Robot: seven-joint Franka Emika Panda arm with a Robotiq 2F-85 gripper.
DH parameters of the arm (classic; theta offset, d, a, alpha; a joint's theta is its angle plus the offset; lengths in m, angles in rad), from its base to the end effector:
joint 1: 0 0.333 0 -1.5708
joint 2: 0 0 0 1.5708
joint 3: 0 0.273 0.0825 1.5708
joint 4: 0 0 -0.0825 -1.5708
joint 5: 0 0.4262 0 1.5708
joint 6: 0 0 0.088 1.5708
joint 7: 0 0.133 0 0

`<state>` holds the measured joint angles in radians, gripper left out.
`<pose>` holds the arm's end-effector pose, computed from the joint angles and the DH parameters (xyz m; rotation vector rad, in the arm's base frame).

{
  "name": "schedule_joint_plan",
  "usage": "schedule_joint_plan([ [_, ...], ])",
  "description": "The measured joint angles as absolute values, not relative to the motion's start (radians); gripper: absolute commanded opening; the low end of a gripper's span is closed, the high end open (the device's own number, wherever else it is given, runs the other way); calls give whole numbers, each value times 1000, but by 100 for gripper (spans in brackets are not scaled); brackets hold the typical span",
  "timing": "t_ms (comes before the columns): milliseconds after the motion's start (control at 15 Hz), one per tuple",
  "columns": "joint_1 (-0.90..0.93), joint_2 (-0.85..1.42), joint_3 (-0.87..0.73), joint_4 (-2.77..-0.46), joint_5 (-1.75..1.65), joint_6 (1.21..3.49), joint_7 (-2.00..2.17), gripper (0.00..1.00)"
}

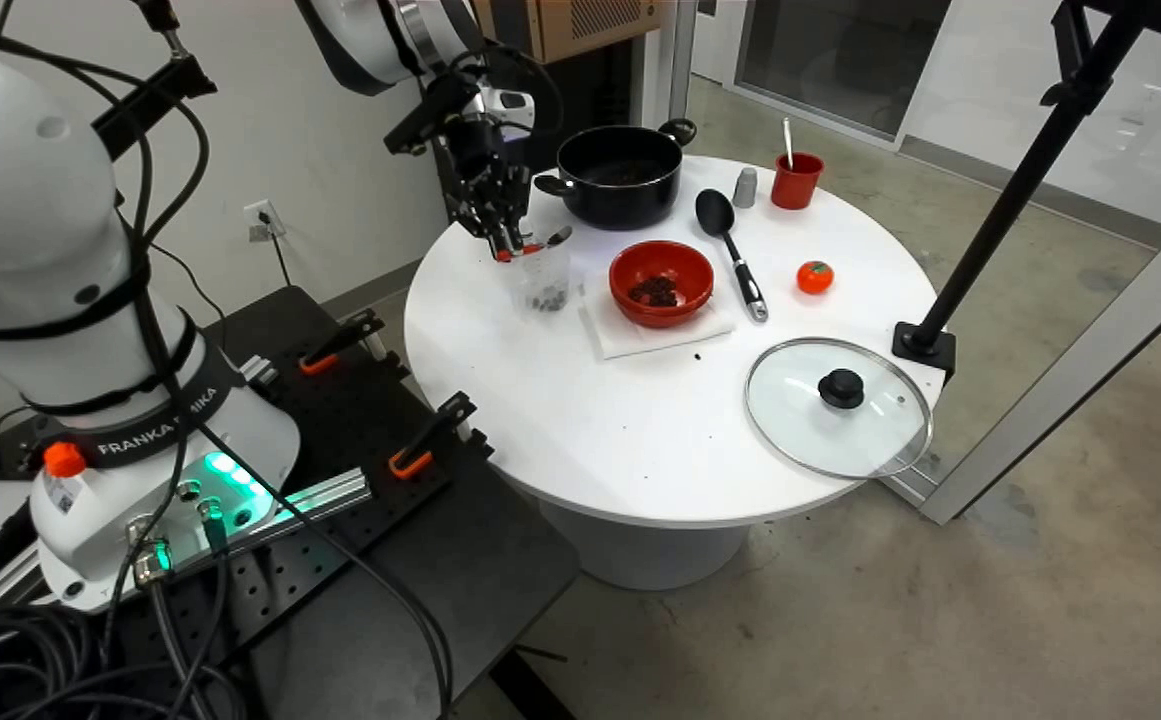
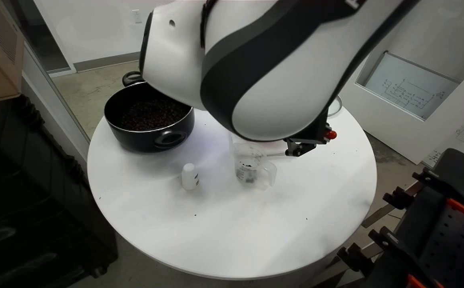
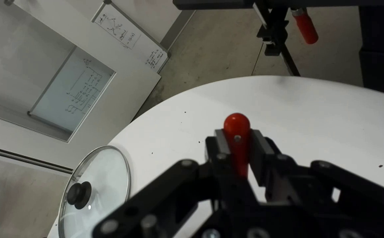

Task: Use the small spoon on the table to scoop some beans out of the red bowl into the jar

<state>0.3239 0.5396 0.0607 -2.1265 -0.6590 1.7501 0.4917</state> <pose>0.4405 0.1078 0.0422 2.1845 0.3779 -0.6905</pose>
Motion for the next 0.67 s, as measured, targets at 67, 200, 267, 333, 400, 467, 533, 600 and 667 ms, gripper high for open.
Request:
schedule_joint_plan([
  [67, 326, 542, 61, -2123, -660, 1747, 493, 5],
  [200, 332, 549, 62, -2116, -660, 1740, 496, 5],
  [267, 335, 551, 63, -2112, -661, 1736, 498, 5],
  [333, 339, 553, 63, -2109, -662, 1731, 501, 5],
  [400, 343, 555, 64, -2106, -664, 1724, 506, 5],
  [467, 347, 557, 64, -2104, -666, 1718, 511, 5],
  [533, 351, 557, 64, -2102, -669, 1712, 516, 5],
  [600, 355, 558, 64, -2100, -672, 1705, 522, 5],
  [667, 359, 559, 65, -2099, -675, 1699, 528, 5],
])
